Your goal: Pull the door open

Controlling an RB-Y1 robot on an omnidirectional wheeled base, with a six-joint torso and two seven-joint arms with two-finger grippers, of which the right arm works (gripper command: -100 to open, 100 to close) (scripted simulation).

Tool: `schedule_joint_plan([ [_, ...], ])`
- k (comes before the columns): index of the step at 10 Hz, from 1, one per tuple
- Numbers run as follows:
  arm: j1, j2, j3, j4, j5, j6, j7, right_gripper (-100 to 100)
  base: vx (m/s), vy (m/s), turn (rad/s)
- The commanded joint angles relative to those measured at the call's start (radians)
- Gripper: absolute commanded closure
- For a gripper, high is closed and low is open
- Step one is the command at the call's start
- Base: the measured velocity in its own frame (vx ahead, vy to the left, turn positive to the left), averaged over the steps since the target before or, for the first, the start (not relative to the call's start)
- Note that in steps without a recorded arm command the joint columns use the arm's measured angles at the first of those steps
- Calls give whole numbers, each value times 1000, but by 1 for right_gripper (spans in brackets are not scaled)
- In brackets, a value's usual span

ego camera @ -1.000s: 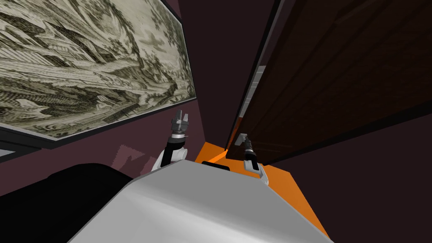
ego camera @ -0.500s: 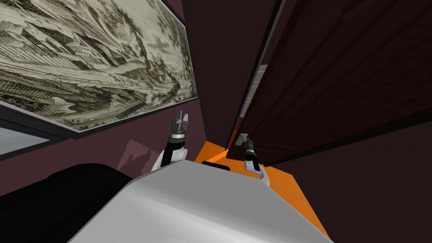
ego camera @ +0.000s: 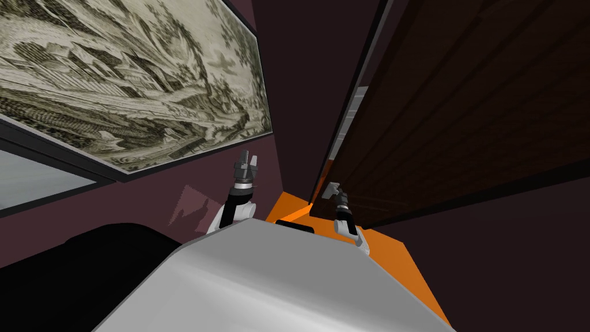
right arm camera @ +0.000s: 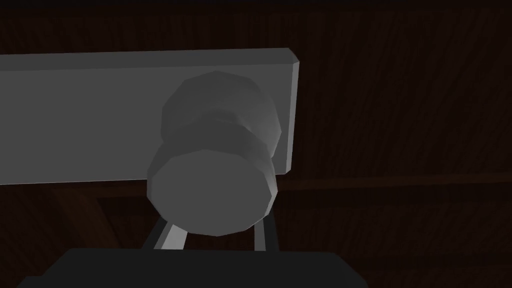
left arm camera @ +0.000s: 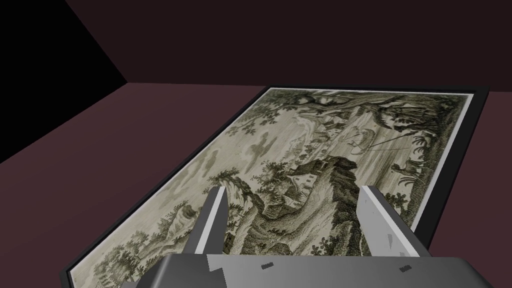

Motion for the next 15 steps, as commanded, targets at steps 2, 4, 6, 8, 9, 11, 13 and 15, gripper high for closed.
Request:
schedule_joint_plan([
  [2,0,-4,13,-11,-46,-6,-69,100,-21,-20,70],
  [4,2,-9,17,-12,-77,-7,-112,100,-20,-17,55],
  [6,4,-14,20,-13,-108,-8,-155,100,-29,-25,96],
  [8,6,-18,23,-14,-138,-8,-196,100,-20,-17,62],
  [9,9,-23,26,-15,-168,-9,-232,100,-17,-13,84],
  [11,11,-27,29,-16,-198,-9,-277,100,-15,-14,53],
  [13,13,-31,32,-17,-227,-10,-319,100,-27,-25,109],
  [15,17,-39,37,-19,-283,-11,-384,100,-19,-20,76],
])
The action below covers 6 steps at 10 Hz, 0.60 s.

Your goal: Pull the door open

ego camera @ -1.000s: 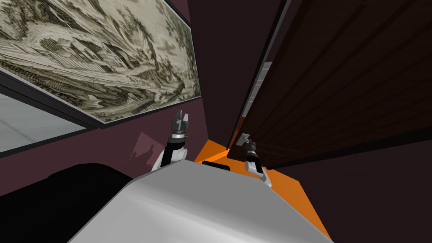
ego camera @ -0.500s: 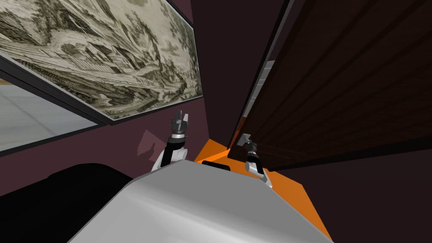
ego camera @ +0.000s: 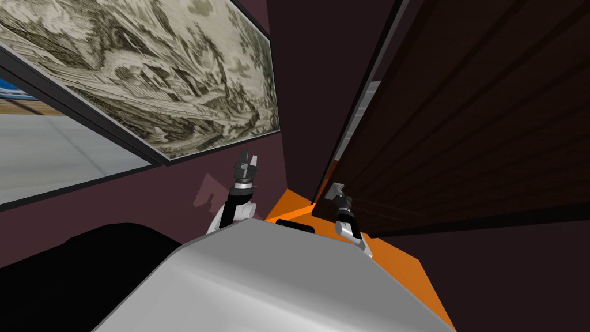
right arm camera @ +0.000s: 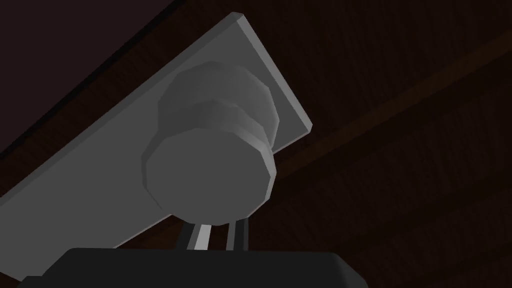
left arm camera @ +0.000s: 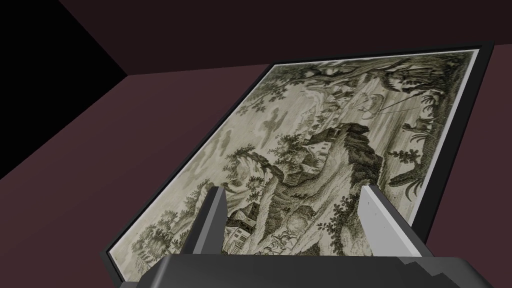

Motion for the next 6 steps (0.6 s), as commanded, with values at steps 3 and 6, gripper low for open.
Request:
schedule_joint_plan([
  [3,-3,-4,8,-30,-45,-6,-79,100,-16,-16,64],
  [6,27,-8,14,-32,-103,13,-149,-100,-20,-11,85],
])
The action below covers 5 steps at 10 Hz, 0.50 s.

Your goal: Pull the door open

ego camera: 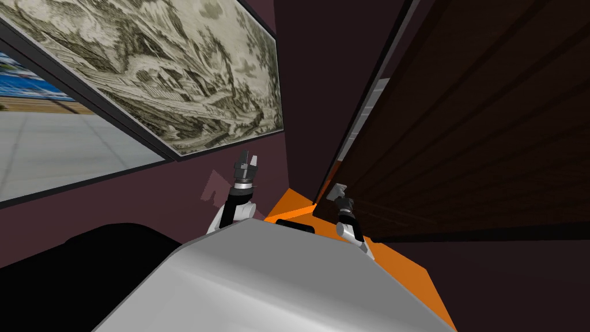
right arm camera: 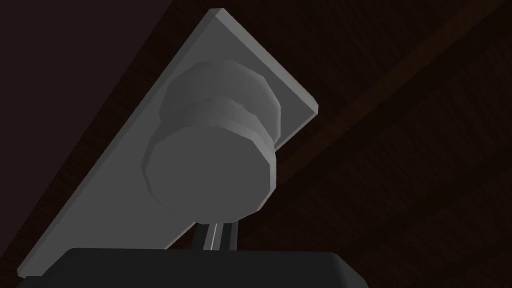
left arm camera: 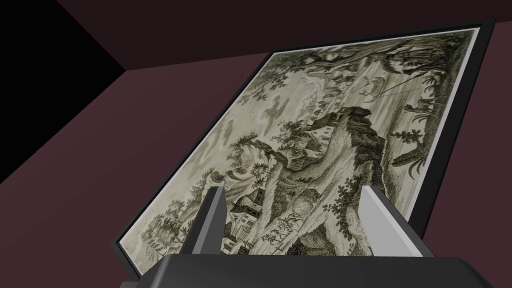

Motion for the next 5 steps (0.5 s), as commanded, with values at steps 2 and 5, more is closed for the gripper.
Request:
schedule_joint_plan([
  [2,15,5,15,-25,-44,-12,-60,-100,-72,20,53],
  [5,34,8,26,-46,-93,-20,-126,-100,-94,0,65],
])
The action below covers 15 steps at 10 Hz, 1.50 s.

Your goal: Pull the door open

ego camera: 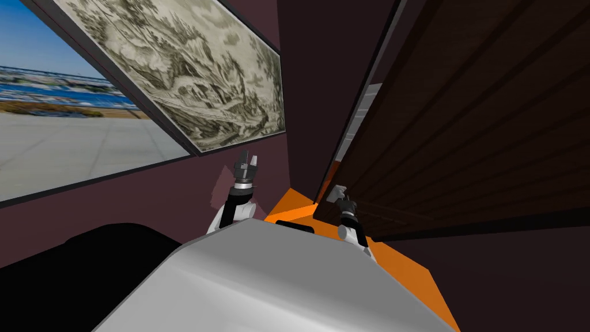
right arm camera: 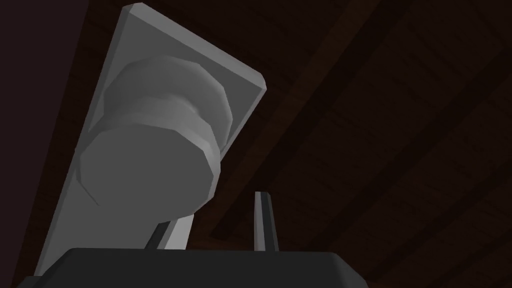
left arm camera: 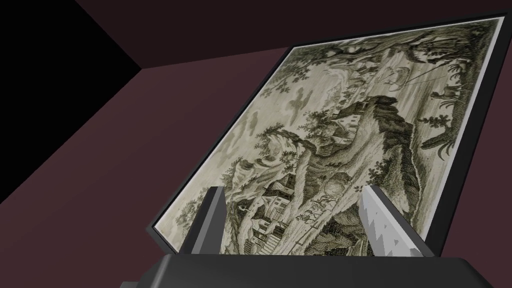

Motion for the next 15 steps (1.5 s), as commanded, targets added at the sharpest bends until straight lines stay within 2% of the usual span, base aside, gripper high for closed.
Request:
schedule_joint_plan([
  [1,-3,18,31,-18,-23,-10,-39,-100,-90,-25,78],
  [8,44,26,60,-71,-148,-31,-206,-100,-94,-2,88],
  [13,70,30,76,-99,-214,-41,-294,-100,-89,-36,56],
  [14,66,26,68,-99,-207,-41,-283,-100,-31,-16,7],
  [15,64,2,46,-76,-220,-57,-311,-100,-1,-9,199],
])
